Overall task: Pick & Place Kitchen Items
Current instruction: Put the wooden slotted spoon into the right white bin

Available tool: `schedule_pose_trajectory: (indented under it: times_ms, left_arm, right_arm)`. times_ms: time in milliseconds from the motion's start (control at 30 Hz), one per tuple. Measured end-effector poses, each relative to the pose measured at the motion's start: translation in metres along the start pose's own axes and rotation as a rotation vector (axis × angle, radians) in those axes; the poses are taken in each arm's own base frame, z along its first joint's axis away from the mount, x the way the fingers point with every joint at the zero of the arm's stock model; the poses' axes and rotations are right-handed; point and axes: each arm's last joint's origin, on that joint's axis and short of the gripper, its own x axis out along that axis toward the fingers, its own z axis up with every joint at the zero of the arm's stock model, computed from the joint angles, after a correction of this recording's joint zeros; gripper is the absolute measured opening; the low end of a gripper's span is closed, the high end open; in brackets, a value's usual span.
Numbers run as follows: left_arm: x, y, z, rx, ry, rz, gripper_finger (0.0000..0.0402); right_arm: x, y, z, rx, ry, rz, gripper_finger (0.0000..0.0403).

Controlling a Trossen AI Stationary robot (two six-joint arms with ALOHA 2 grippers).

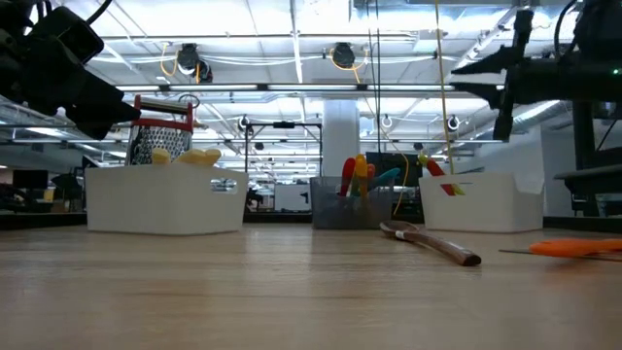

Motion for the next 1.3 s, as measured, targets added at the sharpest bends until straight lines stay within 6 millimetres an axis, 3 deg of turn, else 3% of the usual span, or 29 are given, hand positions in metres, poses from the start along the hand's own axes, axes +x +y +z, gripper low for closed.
schedule_pose_trajectory:
  times_ms: [400,767,1067,1300]
  left_arm:
    - [0.000,-0.001,0.002,-0.023,-0.022,-0.007,0.0182]
    - [-0.001,-0.003,0.010,-0.044,-0.097,-0.028,0.0182]
    - [-0.001,-0.003,0.010,-0.044,-0.105,-0.031,0.0182]
    - [-0.003,-0.007,0.023,-0.062,-0.231,-0.099,0.0182]
  right_arm:
    - [-0.003,0.009,-0.017,-0.062,0.128,0.086,0.0070]
    - [-0.002,0.007,-0.018,-0.343,0.124,0.094,0.0070]
    - [-0.005,0.024,-0.019,-0.405,0.179,0.307,0.0070]
    - [-0.005,0.025,-0.018,-0.400,0.162,0.317,0.0070]
